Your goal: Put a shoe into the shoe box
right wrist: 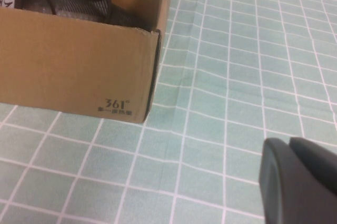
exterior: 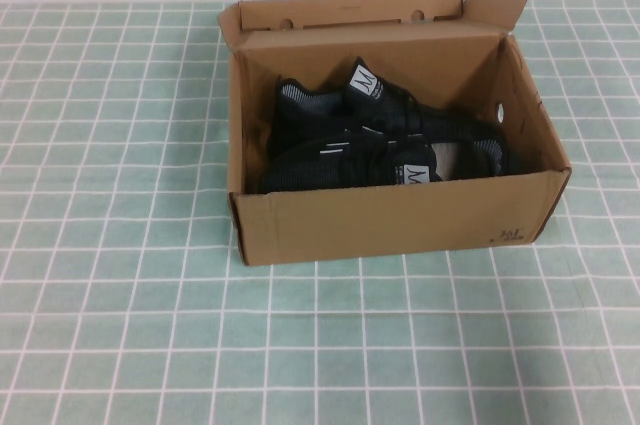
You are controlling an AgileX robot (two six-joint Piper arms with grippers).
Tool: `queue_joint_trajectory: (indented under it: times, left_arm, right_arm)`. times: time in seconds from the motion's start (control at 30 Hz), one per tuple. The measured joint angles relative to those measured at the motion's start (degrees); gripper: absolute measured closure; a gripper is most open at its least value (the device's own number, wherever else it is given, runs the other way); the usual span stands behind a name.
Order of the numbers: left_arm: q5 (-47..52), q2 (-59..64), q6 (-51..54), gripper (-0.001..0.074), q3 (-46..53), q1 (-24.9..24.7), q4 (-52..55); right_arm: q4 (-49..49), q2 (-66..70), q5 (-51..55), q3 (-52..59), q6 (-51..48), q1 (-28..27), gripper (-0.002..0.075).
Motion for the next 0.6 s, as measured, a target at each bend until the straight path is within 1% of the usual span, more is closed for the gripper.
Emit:
queue_joint_trajectory:
  times: [0.13, 0.2, 0.4, 0.6]
  left_arm:
    - [-1.56, -4.07, -10.04, 0.0733, 7.11, 0.0, 8.13]
    - [-1.56, -5.0, -13.24, 0.0733, 9.74, 0.0, 10.91]
    - [-0.8, -5.24, -15.2, 0.0733, 16.23, 0.0, 13.33]
    - [0.66, -5.24, -15.86, 0.0733, 16.7, 0.0, 13.75]
  right_arm:
    - [0.0, 0.0, 0.0, 0.0, 0.0, 0.0, 0.0732]
    - [0.0, 0.0, 0.0, 0.0, 0.0, 0.0, 0.0732]
    - [0.0, 0.0, -0.1, 0.0, 0.0, 0.0, 0.0732]
    - [0.0, 0.0, -0.1, 0.0, 0.0, 0.0, 0.0732]
